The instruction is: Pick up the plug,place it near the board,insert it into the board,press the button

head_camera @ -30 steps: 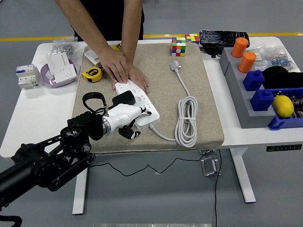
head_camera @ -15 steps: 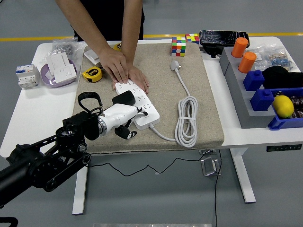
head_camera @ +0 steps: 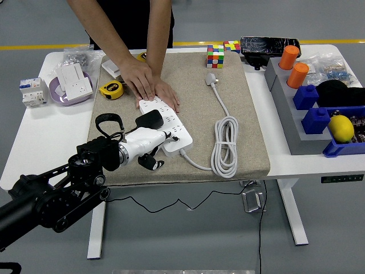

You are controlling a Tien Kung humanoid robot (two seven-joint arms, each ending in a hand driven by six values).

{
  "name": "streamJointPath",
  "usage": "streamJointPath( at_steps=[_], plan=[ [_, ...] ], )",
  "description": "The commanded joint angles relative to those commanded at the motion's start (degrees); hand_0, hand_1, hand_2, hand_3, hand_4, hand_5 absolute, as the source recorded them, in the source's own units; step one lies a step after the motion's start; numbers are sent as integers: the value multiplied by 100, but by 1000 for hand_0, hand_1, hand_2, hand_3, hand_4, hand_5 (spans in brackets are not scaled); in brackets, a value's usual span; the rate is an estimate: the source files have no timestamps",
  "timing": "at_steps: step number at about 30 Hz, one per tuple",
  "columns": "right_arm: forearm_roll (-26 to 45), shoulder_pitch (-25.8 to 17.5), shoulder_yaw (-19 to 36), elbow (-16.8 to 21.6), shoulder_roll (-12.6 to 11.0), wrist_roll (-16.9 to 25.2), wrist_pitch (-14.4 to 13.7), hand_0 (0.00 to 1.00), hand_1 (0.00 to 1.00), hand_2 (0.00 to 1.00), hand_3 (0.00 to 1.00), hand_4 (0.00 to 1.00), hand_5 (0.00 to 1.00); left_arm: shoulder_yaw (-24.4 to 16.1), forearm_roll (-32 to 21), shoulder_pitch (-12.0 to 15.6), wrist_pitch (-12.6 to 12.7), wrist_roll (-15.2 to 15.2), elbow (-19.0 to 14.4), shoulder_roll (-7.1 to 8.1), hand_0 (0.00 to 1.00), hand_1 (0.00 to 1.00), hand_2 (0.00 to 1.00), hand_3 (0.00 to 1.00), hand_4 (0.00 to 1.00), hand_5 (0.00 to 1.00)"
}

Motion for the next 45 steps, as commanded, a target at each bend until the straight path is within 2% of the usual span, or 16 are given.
streamJointPath(
  at_steps=[9,19,23,24,29,30,33,35,36,41,42,45],
  plan=[
    [-9,11,29,-2,10,-2,0,926,891,820,815,998,998,-129,106,3,8,9,-65,11,133,8,137,850,699,2],
    [-13,9,42,-3,27,-5,0,925,892,820,815,998,998,-609,35,64,-68,70,-764,84,140,15,142,841,700,2],
    [-17,21,40,-1,27,-6,-2,925,892,820,815,998,998,-870,-441,48,322,-61,-868,-22,140,15,142,841,700,2],
    [-20,21,43,1,29,-7,-2,924,892,820,815,998,998,-952,-552,42,501,-127,-854,-74,212,100,209,754,617,2],
    [-12,21,24,0,29,-5,-1,924,892,820,815,998,998,-1271,-1568,-3,1314,-472,-575,-306,212,100,209,754,617,2],
    [-9,20,14,-2,30,-6,-1,925,891,820,814,998,998,-1358,-1829,-17,1437,-561,-459,-367,561,601,532,588,998,350],
    [-10,20,-4,0,28,-5,0,925,891,820,814,998,998,-1637,-2525,-54,1511,-721,-85,-522,561,601,532,588,998,350],
    [-7,21,-16,-1,25,-4,0,925,891,820,814,998,998,-1762,-2968,-71,1494,-754,123,-572,561,601,532,588,998,350],
    [-8,19,-19,-1,22,-4,-1,925,890,820,815,998,998,-1815,-3187,-74,1473,-754,216,-589,917,930,867,847,998,552],
    [2,3,-40,-4,13,-6,-4,925,890,820,815,998,998,-1940,-3980,-72,1333,-685,533,-634,917,930,867,847,998,552],
    [3,2,-44,-4,12,-5,-4,925,891,820,815,998,998,-1959,-3999,-72,1329,-661,577,-645,998,998,979,972,998,681],
    [2,6,-42,-2,11,-4,-3,925,891,820,815,998,998,-1950,-3683,-89,1371,-605,695,-667,998,998,979,972,998,681]
  ],
)
